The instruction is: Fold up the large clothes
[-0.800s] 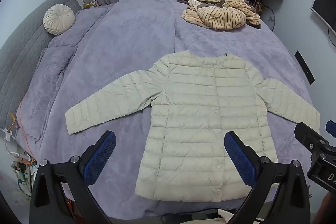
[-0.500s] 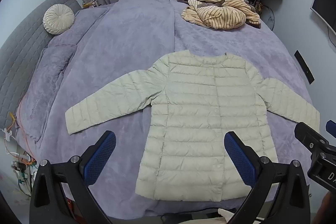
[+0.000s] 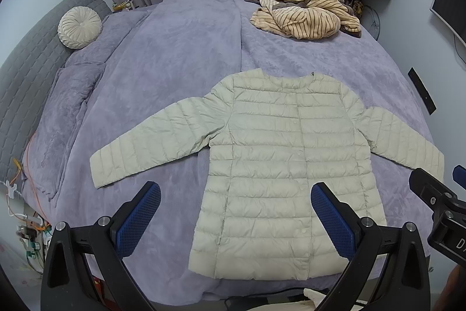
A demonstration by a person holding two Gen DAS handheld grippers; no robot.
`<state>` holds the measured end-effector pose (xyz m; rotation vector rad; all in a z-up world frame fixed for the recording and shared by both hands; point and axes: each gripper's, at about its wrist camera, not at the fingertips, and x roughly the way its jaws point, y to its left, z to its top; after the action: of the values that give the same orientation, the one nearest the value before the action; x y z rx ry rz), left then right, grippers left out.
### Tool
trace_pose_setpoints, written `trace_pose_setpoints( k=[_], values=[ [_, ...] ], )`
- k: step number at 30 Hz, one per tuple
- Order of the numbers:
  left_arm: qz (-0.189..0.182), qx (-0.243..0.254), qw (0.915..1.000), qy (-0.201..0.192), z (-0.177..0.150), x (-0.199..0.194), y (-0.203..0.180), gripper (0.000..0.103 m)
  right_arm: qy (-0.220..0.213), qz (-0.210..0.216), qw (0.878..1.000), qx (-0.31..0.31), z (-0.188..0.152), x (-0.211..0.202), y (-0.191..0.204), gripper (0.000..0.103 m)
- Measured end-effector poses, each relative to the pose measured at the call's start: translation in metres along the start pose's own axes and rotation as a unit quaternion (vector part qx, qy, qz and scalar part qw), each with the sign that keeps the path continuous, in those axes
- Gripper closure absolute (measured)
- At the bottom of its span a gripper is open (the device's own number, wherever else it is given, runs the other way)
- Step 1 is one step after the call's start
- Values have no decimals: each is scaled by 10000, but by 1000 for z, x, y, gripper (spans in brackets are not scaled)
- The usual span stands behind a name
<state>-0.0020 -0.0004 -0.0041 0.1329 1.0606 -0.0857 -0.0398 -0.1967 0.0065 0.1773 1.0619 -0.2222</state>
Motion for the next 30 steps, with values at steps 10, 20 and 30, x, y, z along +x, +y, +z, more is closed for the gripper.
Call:
trace_pose_setpoints(
  k=[10,20,30],
  values=[
    [-35,67,10000,32,6,6,-3,0,8,7,10000,-1,2,1,1,0],
    [-31,61,10000,42,6,6,-3,0,22,9,10000,-3,4,3,3,0],
    [-49,67,10000,40,4,8,-4,0,22,2,10000,0,5,2,5,0]
  ],
)
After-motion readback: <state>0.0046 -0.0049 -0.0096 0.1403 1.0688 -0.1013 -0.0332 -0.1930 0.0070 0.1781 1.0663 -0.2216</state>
